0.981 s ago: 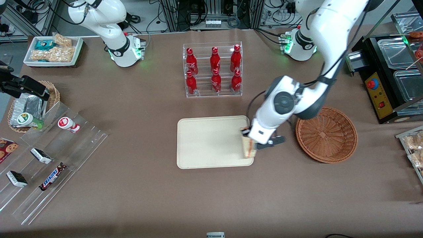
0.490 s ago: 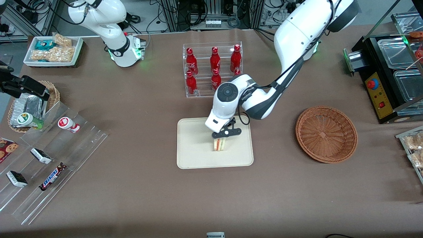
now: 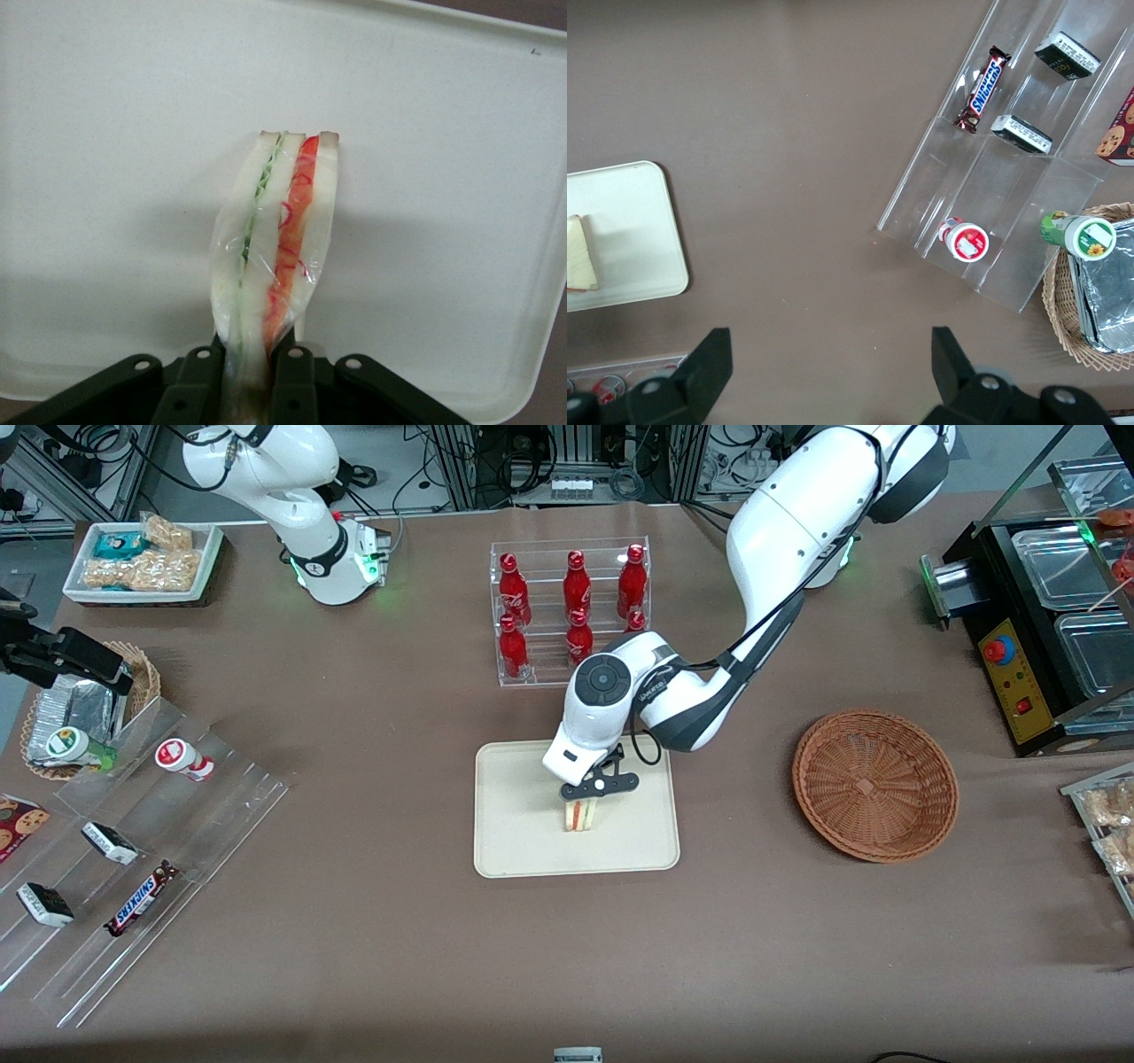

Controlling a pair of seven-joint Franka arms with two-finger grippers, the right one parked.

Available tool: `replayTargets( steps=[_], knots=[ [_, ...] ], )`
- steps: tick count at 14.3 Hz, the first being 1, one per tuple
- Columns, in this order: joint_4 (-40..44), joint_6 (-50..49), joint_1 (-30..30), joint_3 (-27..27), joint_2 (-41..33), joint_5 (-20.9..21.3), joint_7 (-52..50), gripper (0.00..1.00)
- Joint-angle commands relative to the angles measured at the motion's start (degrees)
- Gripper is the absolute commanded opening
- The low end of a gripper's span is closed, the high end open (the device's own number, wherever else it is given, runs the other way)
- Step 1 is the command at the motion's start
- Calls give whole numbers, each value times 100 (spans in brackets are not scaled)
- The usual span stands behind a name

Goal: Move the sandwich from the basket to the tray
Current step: 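Lower the sandwich onto the tray and open the left gripper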

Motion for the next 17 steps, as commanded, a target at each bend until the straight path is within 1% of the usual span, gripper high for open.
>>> replayTargets(
  steps=[1,2,3,5,6,7,8,11,14,16,17],
  knots=[
    [198,10,-55,33,84,2,-35,100],
    [294,-43,-11,33,22,2,-34,100],
    [408,-182,-11,33,-222,-50,-17,100],
    [470,-822,7,41,-574,-42,9,100],
    [471,-939,33,41,-759,-51,36,100],
    [410,-974,207,24,-952,-51,36,100],
    [383,-1105,253,24,-1119,-60,36,100],
    [365,-1834,385,41,-1376,-51,141,100],
    [243,-1968,867,15,-1524,-51,168,100],
    [-90,-2090,1121,41,-1814,-51,211,100],
    [-266,-2091,1393,33,-1972,-51,473,100]
  ],
)
